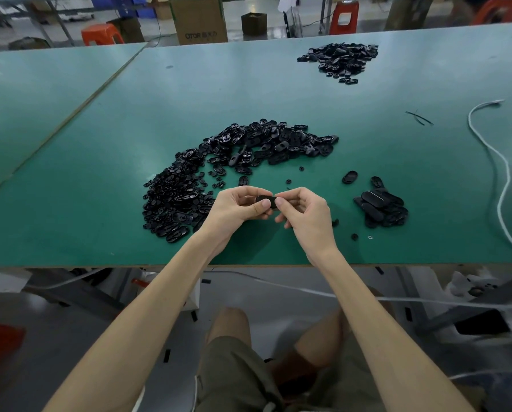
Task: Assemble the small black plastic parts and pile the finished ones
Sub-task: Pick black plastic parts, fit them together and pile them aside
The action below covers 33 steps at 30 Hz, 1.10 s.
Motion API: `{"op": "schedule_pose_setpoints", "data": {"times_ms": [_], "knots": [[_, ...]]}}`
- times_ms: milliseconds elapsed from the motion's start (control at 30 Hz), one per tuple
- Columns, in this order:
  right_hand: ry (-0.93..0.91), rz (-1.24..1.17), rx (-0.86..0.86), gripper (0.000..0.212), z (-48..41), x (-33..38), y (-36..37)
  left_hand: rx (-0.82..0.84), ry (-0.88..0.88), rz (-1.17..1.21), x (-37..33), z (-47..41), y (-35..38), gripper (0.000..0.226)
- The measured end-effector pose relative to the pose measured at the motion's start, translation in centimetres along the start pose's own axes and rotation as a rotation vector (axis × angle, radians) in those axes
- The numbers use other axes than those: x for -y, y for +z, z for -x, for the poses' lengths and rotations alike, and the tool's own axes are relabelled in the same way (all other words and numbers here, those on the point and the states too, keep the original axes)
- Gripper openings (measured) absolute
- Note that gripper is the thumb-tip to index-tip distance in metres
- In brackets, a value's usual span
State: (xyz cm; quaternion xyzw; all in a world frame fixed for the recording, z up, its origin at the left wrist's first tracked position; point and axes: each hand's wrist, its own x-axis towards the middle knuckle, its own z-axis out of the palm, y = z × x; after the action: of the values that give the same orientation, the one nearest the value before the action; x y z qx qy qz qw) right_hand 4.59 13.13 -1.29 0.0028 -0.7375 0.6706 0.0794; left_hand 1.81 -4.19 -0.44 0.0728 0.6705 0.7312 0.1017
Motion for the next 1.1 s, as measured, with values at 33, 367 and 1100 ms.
{"op": "schedule_pose_setpoints", "data": {"times_ms": [33,367,1100], "knots": [[0.002,-0.001,0.001,0.005,-0.05,-0.01,-0.03,-0.004,0.002,-0.005,0.01,0.0,0.05,0.02],[-0.002,0.01,-0.025,0.006,-0.01,-0.2,-0.07,-0.005,0.017,0.004,0.16,0.29,-0.06,0.027],[0.01,0.022,-0.017,0.004,0.11,0.12,-0.01,-0.059,0.035,-0.044,0.18,0.28,0.55,0.018]]}}
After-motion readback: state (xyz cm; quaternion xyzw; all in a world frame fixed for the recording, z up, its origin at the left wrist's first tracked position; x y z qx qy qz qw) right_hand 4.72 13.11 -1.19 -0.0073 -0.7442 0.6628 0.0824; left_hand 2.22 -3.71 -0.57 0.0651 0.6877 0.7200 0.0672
